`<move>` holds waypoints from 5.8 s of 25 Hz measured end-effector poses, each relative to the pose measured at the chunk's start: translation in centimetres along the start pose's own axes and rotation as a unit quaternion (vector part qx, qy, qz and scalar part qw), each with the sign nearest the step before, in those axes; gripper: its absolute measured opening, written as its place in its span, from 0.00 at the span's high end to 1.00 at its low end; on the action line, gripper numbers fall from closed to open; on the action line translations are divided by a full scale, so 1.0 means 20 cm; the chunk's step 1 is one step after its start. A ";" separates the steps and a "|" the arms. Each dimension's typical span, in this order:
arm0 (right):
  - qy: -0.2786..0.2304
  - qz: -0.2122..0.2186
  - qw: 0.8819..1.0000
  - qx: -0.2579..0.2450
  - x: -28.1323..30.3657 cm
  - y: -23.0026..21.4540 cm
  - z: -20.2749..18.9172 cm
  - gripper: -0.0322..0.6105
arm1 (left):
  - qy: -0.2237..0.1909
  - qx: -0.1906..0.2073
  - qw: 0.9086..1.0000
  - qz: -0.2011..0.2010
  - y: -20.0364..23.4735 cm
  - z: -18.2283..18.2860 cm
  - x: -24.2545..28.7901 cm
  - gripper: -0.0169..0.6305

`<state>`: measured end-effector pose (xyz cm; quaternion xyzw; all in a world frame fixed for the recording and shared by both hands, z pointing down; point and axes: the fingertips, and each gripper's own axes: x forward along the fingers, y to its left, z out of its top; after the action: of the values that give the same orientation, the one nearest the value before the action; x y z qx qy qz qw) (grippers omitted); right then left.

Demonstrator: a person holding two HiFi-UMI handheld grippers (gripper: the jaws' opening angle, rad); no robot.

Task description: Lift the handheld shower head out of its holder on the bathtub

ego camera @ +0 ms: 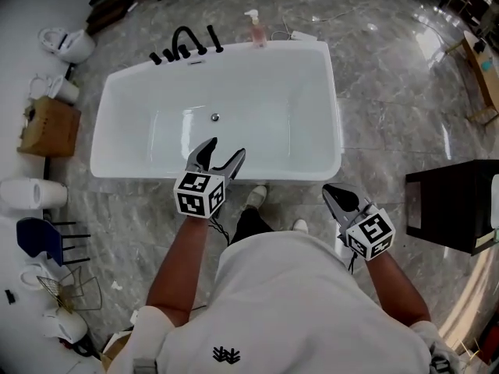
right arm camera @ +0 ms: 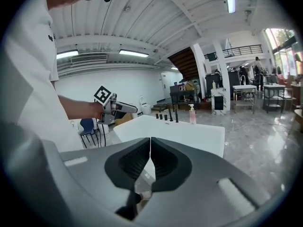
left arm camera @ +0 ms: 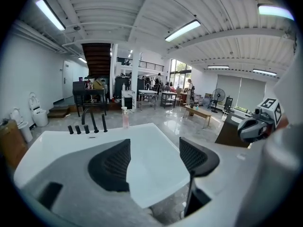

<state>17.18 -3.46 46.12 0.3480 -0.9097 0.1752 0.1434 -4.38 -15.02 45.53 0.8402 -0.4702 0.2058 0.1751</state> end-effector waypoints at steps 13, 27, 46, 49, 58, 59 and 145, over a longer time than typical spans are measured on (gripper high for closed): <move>-0.001 -0.089 0.995 0.035 0.47 -0.06 0.23 0.93 | 0.000 0.033 0.999 -0.022 0.79 0.27 0.52 0.49; 0.038 -0.191 0.976 0.095 0.80 -0.14 0.27 0.93 | 0.028 0.039 0.999 -0.011 1.55 0.38 1.26 0.51; 0.130 -0.178 0.963 0.153 1.11 -0.33 0.05 0.93 | 0.070 0.034 0.996 0.036 2.25 0.33 2.20 0.51; 0.139 -0.170 0.963 0.158 1.19 -0.36 0.01 0.93 | 0.076 0.043 0.995 0.042 2.31 0.31 2.32 0.51; 0.161 -0.153 0.960 0.170 1.29 -0.39 -0.12 0.93 | 0.094 0.055 0.992 0.067 2.51 0.26 2.58 0.51; 0.163 -0.154 0.959 0.174 1.29 -0.40 -0.14 0.93 | 0.094 0.055 0.992 0.068 2.52 0.26 2.61 0.51; 0.067 -0.141 0.982 0.107 0.93 -0.03 0.07 0.93 | 0.002 0.111 0.992 0.056 1.89 0.87 1.40 0.76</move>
<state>4.04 -15.35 52.13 0.4734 -0.8160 0.2727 0.1887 -20.61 -62.49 48.84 0.8261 -0.4905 0.2684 0.0700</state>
